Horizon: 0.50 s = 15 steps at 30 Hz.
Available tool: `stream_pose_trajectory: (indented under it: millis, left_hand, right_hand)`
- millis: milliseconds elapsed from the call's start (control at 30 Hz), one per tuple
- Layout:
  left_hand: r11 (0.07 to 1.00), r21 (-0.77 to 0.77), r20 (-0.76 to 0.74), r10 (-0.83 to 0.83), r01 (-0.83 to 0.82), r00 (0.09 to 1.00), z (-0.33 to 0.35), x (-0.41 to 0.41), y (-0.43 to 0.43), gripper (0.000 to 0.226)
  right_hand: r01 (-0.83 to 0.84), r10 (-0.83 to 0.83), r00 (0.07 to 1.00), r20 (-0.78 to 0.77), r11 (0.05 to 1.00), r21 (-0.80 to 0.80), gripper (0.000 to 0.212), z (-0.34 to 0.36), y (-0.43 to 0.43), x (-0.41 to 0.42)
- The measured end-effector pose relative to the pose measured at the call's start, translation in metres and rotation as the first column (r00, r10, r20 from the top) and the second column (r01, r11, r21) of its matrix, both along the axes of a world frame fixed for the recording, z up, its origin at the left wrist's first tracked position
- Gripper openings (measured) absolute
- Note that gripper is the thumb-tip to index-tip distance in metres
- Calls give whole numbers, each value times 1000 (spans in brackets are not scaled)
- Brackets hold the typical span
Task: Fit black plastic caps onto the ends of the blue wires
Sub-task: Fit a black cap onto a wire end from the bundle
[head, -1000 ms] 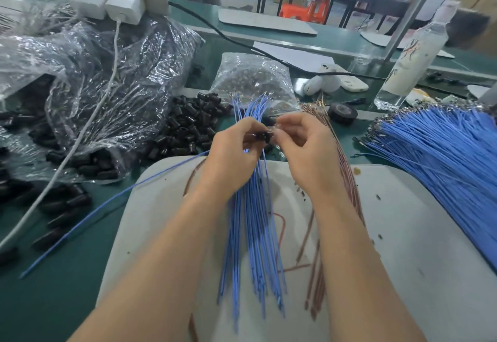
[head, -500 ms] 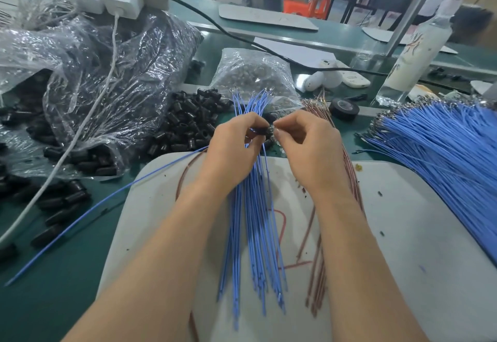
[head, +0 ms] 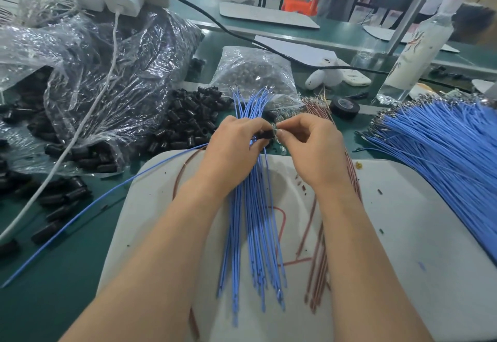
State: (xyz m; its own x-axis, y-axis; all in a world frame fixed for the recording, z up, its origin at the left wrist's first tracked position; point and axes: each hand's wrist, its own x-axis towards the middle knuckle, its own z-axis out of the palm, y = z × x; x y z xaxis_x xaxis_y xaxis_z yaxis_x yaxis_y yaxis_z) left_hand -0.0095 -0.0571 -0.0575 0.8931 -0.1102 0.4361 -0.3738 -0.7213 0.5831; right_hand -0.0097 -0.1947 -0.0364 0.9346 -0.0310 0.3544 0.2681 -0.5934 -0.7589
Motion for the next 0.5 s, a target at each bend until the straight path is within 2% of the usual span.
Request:
stream_pose_trajectory:
  millis: [300,400,500]
  left_hand:
    - [999,-32,15,-31,31,999,-2,1,0,15]
    - [998,-40,26,-40,41,999,1,-1,-2,16]
    - [994,-105,8,-37,38,999,3,-3,-2,13]
  right_hand:
    - [-36,39,998,-52,998,59,9,-3,-1,2]
    - [-67,80,991,-104,990,127,11,-6,0,3]
    - [-92,135,982,-130,951,296,14,-6,0,3]
